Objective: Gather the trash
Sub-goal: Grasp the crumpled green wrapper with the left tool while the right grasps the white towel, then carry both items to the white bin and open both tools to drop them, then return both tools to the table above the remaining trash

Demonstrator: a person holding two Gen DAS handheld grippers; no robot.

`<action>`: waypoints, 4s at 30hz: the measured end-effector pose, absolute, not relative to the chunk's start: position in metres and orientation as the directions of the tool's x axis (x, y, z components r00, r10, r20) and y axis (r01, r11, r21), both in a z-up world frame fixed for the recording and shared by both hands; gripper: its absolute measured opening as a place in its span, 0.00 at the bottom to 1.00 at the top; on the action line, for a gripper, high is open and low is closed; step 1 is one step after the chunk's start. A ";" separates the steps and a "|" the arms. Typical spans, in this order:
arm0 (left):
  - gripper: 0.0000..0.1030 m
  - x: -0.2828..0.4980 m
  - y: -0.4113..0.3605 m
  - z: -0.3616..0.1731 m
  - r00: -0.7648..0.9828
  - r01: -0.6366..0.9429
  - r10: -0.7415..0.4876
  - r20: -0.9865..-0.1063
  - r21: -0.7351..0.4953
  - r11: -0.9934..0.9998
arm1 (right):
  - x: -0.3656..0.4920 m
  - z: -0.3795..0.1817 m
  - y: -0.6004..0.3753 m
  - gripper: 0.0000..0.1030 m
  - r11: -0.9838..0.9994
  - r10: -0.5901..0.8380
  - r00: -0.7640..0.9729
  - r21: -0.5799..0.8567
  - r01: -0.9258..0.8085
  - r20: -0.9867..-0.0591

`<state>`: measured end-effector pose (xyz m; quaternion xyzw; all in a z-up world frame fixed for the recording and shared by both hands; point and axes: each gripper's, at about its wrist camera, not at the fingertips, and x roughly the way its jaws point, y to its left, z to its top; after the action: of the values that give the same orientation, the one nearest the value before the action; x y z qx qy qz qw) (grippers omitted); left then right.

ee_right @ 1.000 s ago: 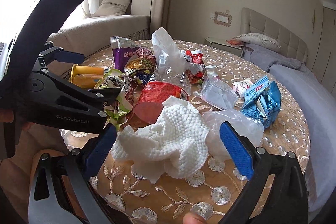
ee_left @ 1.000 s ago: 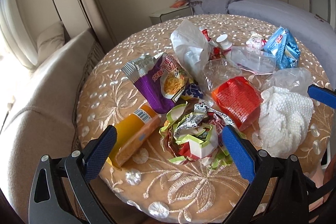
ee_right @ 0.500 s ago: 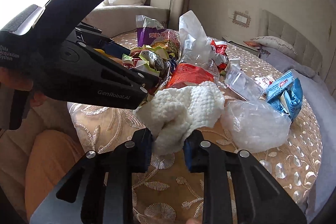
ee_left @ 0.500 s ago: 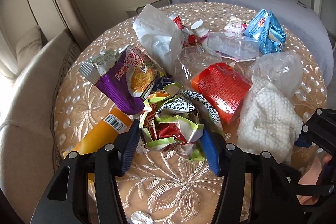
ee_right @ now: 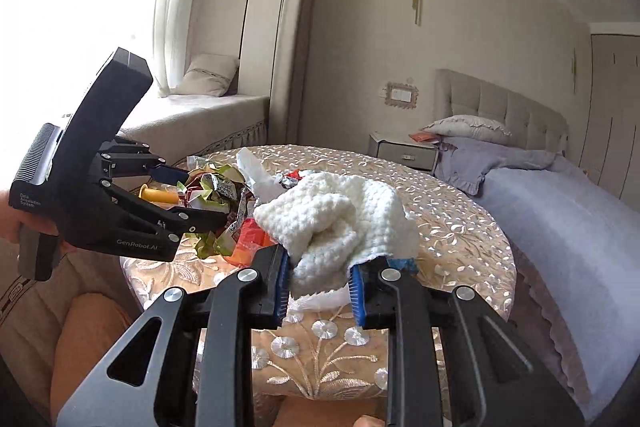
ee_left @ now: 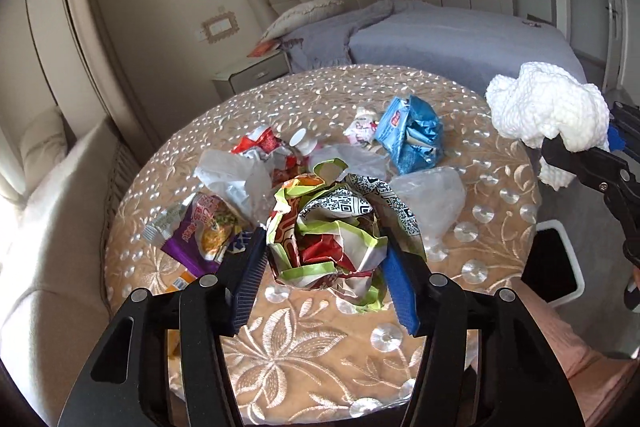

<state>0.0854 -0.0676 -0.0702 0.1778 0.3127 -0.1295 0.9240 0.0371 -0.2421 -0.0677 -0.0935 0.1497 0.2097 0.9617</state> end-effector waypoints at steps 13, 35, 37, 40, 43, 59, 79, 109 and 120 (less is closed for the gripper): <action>0.54 0.042 -0.249 -0.123 0.543 0.719 -0.471 -0.695 0.094 0.689 | 0.007 -0.133 -0.383 0.26 0.975 0.131 0.825 -0.078 -0.207 -0.550; 0.84 0.122 -0.383 -0.334 0.121 0.802 -0.357 -0.926 -0.121 0.585 | 0.030 -0.334 -0.449 0.87 0.972 0.083 0.455 -0.029 -0.234 -0.886; 0.95 0.129 -0.381 -0.340 0.094 0.781 -0.352 -0.931 -0.151 0.606 | 0.030 -0.336 -0.449 0.95 0.970 0.085 0.467 -0.034 -0.241 -0.880; 0.95 0.133 -0.379 -0.346 0.064 0.768 -0.353 -0.934 -0.180 0.615 | 0.033 -0.339 -0.452 0.95 0.972 0.086 0.446 -0.023 -0.233 -0.891; 0.95 0.135 -0.381 -0.347 0.063 0.765 -0.361 -0.930 -0.187 0.616 | 0.037 -0.338 -0.455 0.95 0.976 0.093 0.443 -0.006 -0.217 -0.892; 0.95 0.088 -0.346 -0.200 0.438 0.752 -0.511 -0.739 -0.010 0.659 | 0.026 -0.243 -0.429 0.95 0.973 0.102 0.662 -0.064 -0.223 -0.743; 0.95 0.036 -0.149 -0.065 0.886 0.172 -0.128 -0.446 0.060 0.983 | 0.029 -0.086 -0.324 0.95 0.942 0.331 0.884 0.054 -0.332 -0.330; 0.95 0.028 0.015 -0.055 0.919 -0.141 0.099 -0.381 -0.082 0.987 | 0.058 -0.041 -0.155 0.95 0.856 0.494 0.778 0.062 -0.513 -0.387; 0.95 0.034 0.028 -0.059 0.919 -0.148 0.095 -0.383 -0.111 0.983 | 0.060 -0.041 -0.145 0.95 0.857 0.489 0.779 0.048 -0.513 -0.392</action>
<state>0.0341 0.0282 -0.0590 -0.0690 0.1917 0.0622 0.9770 0.0598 -0.1452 -0.0413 -0.0306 0.1992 0.2657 0.9427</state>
